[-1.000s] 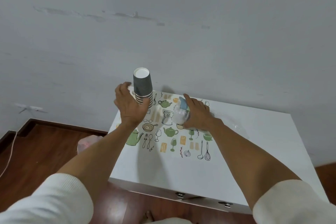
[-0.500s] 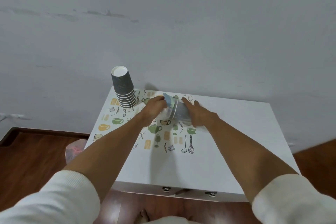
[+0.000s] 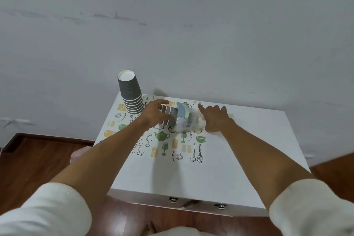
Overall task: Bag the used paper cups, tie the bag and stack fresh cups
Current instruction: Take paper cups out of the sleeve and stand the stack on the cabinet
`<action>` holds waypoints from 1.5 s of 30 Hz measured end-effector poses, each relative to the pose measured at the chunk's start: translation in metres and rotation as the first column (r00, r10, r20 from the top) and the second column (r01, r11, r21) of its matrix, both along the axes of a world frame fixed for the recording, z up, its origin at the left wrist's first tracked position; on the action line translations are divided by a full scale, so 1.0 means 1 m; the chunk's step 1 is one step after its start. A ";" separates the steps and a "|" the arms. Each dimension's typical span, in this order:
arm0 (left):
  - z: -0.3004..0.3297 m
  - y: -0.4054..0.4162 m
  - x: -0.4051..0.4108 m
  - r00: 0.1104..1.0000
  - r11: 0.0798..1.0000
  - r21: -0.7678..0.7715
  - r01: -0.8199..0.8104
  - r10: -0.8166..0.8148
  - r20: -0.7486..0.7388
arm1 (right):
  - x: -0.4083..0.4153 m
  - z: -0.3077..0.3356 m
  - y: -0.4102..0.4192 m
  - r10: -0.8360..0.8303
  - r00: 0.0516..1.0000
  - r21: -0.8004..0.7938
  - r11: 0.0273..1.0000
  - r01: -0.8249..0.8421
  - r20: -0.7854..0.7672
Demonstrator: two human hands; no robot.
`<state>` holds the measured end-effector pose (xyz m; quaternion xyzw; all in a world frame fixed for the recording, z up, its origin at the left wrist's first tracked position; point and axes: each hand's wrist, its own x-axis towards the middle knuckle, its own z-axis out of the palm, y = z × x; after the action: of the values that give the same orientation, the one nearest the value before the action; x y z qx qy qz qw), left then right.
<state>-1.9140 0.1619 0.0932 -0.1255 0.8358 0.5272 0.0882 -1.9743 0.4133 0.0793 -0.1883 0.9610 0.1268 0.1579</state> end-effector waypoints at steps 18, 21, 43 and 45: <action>0.058 -0.005 -0.019 0.867 0.339 -0.935 -0.104 -0.429 -0.252 | 0.001 0.025 -0.026 -0.039 0.998 -0.301 0.954 0.020 -0.058; 0.083 -0.015 -0.018 0.806 0.743 -0.608 -0.278 -0.163 -0.568 | -0.001 0.035 -0.033 -0.030 0.997 -0.322 0.947 0.005 -0.074; 0.036 -0.105 -0.001 0.898 0.939 -0.095 -0.330 0.282 -0.338 | 0.007 0.016 -0.099 -0.011 1.000 -0.422 0.907 0.008 -0.005; 0.031 -0.098 0.006 0.845 0.895 -0.164 -0.415 0.312 -0.435 | 0.008 0.018 -0.100 0.013 1.000 -0.358 0.934 -0.004 0.022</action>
<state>-1.9079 0.0643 0.1239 -0.1829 0.8565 0.4382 -0.2024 -1.9659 0.3132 0.0976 -0.2194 0.9653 -0.0517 0.1318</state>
